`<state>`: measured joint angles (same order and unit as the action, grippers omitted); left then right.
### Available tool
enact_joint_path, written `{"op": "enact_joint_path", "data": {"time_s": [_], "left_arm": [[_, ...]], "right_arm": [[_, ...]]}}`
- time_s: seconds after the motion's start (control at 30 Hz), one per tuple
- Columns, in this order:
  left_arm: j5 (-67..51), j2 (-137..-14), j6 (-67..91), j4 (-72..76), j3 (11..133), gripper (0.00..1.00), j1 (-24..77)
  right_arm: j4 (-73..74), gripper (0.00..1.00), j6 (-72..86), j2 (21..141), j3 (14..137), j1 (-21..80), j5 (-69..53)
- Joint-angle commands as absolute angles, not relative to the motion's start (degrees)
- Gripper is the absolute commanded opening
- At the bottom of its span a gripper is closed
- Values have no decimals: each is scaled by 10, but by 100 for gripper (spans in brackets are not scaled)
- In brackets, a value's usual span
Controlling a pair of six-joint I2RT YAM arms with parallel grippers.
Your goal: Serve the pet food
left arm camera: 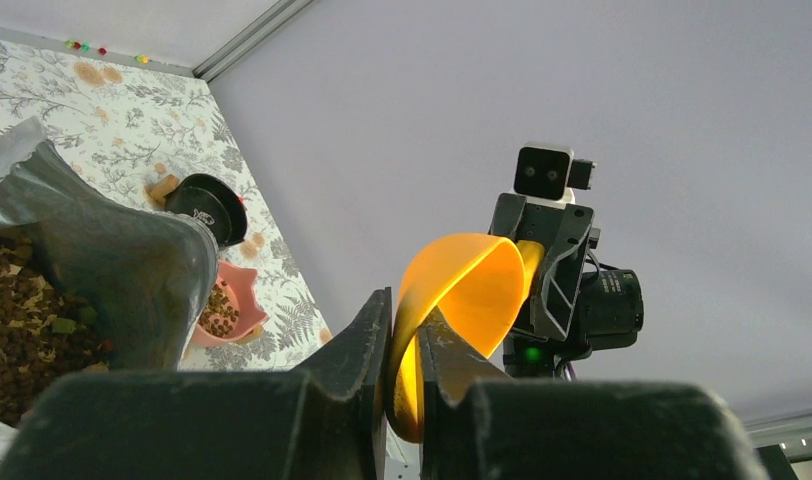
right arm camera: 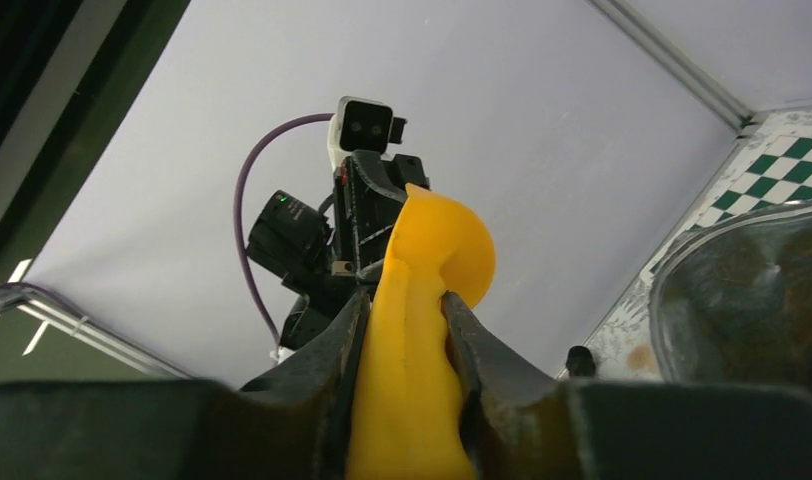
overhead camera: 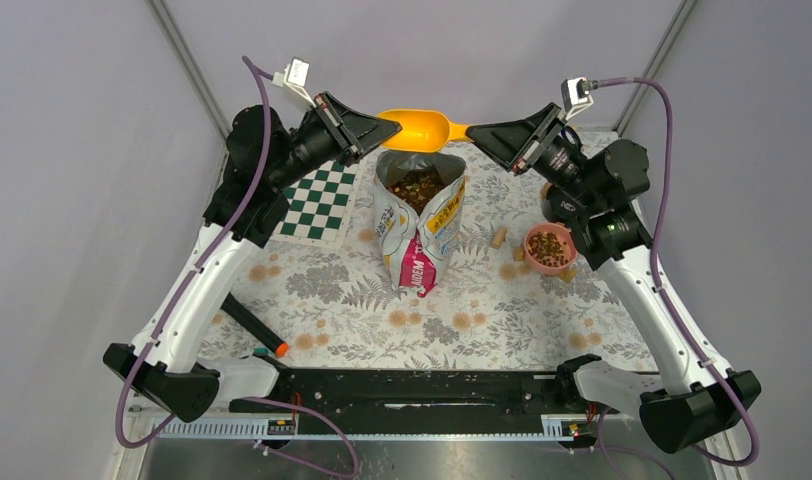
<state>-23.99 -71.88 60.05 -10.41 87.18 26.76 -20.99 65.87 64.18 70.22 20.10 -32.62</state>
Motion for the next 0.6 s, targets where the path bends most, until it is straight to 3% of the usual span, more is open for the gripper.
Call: {"op": "enact_joint_path", "data": {"time_s": [0.0,0.07,0.1,0.23,0.33,0.4,0.57], "left_arm": [[-257,-712,589,-88,867,0,270],[-256,-713,585,-88,866,0,271],[-255,-712,581,-92,866,5,271],[-220,-702,524,-128,862,46,267],[-152,-690,439,-192,862,66,260],[-92,-687,385,-241,866,73,258],[4,-708,303,-316,871,76,256]], "right_arm": [[-241,17,659,648,722,200,-338],[-237,4,657,648,722,200,-335],[-233,0,654,648,722,200,-334],[-194,0,619,640,727,200,-317],[-125,0,564,624,736,200,-286],[-66,0,517,610,742,200,-253],[64,0,407,587,755,201,-179]]}}
